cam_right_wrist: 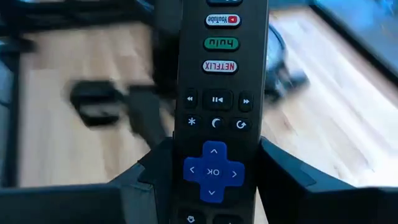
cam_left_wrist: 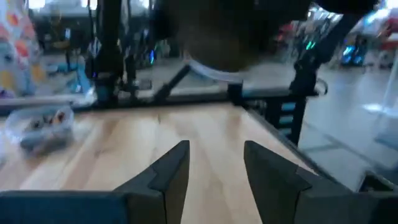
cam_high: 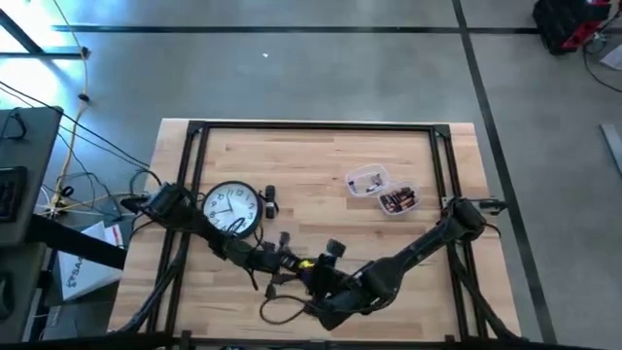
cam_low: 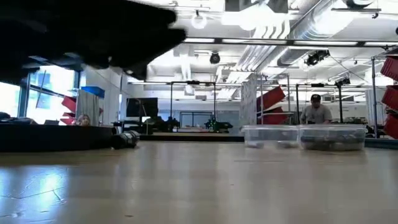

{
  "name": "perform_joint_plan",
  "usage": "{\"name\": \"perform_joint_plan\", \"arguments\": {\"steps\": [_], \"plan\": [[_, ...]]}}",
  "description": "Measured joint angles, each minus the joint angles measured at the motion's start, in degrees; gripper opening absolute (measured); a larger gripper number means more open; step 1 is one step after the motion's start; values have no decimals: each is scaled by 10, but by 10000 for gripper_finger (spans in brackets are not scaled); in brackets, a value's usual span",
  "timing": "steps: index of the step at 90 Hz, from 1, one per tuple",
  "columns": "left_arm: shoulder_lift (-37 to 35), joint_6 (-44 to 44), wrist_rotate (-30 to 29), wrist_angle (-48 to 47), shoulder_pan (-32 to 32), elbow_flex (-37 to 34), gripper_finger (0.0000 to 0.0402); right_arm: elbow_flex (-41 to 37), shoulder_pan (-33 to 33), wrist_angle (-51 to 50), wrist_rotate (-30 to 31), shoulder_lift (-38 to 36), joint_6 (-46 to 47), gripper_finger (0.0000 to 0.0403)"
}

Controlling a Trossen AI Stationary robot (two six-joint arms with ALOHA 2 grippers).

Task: Insert battery
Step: Put the black remote control on the table upside down

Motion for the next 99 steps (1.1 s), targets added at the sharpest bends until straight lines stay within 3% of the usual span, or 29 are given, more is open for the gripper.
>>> {"name": "perform_joint_plan", "arguments": {"steps": [9,37,67,99], "plan": [[15,5,48,19,10,19,139,0,1,54,-7,0,-61,147],[3,20,67,22,8,20,163,0,8,67,-9,0,-89,147],[-78,39,10,22,-26,-62,163,-1,36,20,3,0,-35,147],[-99,119,-32,19,-65,-38,163,-46,35,59,-19,-1,-15,147]]}}
